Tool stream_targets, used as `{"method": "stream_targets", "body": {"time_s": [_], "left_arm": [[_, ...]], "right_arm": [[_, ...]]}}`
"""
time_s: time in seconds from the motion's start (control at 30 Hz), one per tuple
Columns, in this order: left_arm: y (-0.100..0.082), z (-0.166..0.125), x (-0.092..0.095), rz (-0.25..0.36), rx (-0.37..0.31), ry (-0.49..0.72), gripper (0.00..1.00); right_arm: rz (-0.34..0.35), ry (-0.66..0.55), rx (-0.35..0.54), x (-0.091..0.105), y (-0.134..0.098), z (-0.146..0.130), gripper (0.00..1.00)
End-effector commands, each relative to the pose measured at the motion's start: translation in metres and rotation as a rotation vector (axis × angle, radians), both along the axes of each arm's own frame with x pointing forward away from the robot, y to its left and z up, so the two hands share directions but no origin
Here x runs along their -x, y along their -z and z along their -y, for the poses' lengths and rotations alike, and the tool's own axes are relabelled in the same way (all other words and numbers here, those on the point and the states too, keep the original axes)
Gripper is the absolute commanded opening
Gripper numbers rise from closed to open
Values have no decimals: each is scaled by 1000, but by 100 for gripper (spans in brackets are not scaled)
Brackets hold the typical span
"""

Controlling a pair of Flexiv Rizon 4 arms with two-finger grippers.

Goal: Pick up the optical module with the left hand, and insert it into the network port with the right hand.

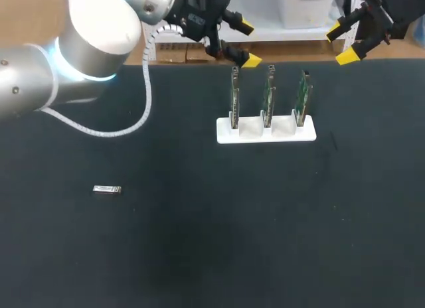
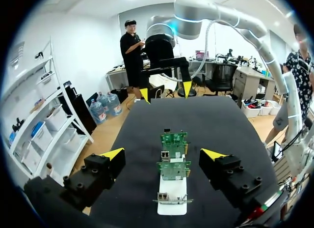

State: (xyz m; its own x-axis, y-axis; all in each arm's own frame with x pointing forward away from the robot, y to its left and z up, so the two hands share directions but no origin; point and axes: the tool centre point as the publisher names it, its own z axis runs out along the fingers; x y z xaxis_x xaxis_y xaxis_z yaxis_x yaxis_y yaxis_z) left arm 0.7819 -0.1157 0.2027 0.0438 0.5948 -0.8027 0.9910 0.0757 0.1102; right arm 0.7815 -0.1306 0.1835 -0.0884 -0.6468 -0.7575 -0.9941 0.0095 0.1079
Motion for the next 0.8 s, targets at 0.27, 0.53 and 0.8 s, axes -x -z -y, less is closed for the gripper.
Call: {"method": "stream_targets", "body": {"time_s": [0.27, 0.53, 0.8], "left_arm": [[-22, -31, 41, -15, -197, -88, 100], [-16, -71, 77, -57, -328, -179, 100], [-4, -104, 98, -126, -480, -220, 100]], "right_arm": [[3, 4, 1, 2, 0, 0, 100], [3, 4, 1, 2, 0, 0, 100], [3, 4, 1, 2, 0, 0, 100]]}}
